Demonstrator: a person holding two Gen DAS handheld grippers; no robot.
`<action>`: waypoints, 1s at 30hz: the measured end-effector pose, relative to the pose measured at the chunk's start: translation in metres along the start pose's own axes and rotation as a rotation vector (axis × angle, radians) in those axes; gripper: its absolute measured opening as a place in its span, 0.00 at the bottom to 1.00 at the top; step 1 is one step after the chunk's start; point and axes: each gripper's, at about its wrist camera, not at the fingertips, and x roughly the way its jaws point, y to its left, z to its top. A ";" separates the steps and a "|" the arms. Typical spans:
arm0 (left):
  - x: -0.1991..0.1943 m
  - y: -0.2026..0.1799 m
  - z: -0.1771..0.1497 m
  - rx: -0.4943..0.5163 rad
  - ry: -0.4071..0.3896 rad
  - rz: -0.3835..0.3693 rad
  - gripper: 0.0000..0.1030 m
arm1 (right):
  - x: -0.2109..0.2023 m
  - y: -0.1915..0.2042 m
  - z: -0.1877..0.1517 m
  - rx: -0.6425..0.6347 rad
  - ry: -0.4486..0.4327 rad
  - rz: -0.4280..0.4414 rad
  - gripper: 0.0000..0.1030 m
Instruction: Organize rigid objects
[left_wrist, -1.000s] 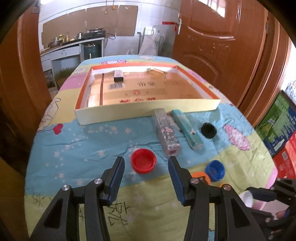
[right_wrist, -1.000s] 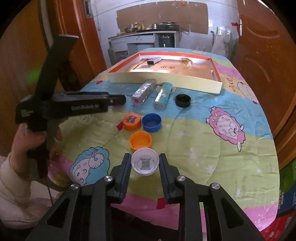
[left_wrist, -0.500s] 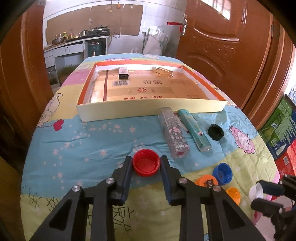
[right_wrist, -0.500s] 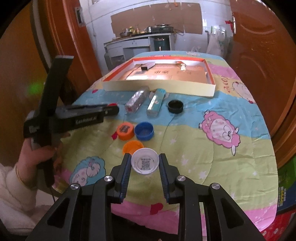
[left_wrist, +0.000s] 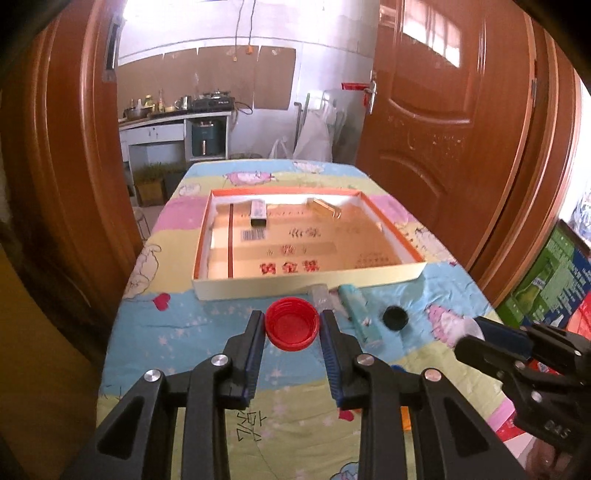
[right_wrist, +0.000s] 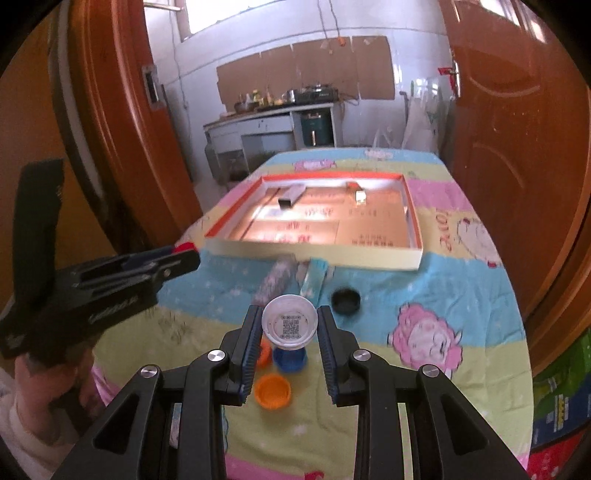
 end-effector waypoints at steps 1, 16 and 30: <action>-0.002 0.000 0.003 -0.002 -0.002 0.001 0.30 | 0.000 0.000 0.004 0.002 -0.008 0.001 0.30; 0.009 0.005 0.032 -0.035 -0.028 -0.013 0.30 | 0.013 0.001 0.042 -0.001 -0.049 0.008 0.30; 0.036 0.010 0.046 -0.054 0.004 -0.009 0.30 | 0.041 -0.010 0.059 0.005 -0.024 0.023 0.30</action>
